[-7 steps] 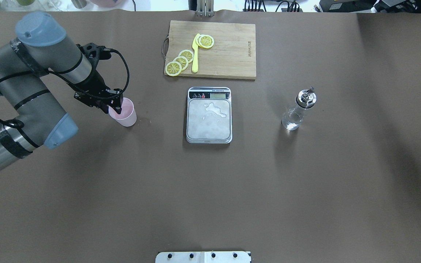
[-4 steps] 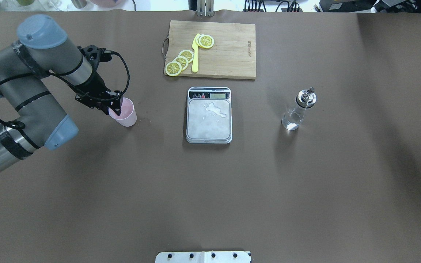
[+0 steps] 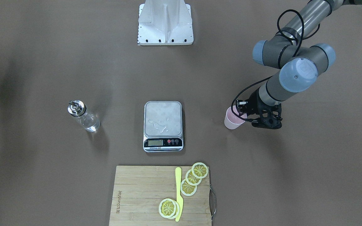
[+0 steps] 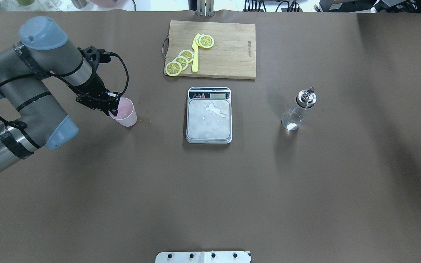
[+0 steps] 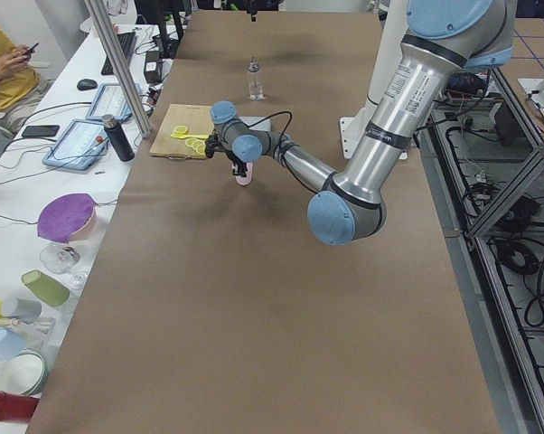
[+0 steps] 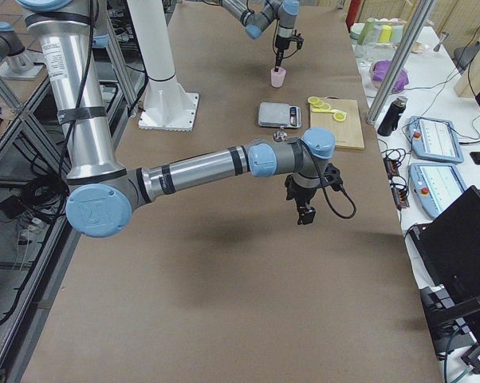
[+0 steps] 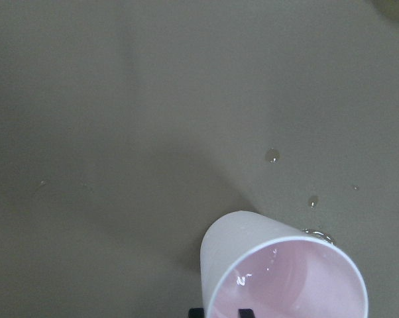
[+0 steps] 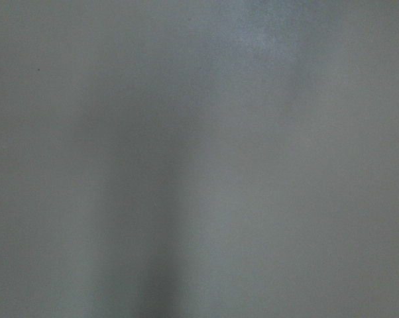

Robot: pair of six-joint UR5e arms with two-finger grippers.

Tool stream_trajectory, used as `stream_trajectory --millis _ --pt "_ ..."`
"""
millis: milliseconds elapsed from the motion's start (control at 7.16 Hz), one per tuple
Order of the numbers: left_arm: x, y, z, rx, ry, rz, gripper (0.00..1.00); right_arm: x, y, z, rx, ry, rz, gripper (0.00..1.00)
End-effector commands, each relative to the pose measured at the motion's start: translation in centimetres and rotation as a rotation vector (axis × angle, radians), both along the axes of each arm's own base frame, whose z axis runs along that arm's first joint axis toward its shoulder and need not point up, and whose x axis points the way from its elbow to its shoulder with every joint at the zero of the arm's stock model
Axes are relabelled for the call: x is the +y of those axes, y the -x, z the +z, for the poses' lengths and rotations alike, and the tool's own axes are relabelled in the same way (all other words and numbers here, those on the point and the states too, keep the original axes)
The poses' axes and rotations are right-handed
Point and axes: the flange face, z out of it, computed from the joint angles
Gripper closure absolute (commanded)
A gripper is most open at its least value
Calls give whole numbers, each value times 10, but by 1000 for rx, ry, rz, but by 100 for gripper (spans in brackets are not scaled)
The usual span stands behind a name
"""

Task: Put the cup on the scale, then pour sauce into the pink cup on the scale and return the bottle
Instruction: 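Reach the left gripper down to the pink cup and grasp it, then carry the pink cup with the left gripper onto the scale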

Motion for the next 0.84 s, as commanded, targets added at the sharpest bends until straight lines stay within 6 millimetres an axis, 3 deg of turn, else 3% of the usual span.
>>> stream_trajectory --millis 0,419,698 --pt "-1 0 -3 -1 -9 -3 100 0 0 1 4 1 1 0" --pt "-12 5 -33 16 53 -84 100 0 0 2 5 2 0 0" --pt "-24 -5 -94 20 151 -166 100 0 0 3 5 4 0 0"
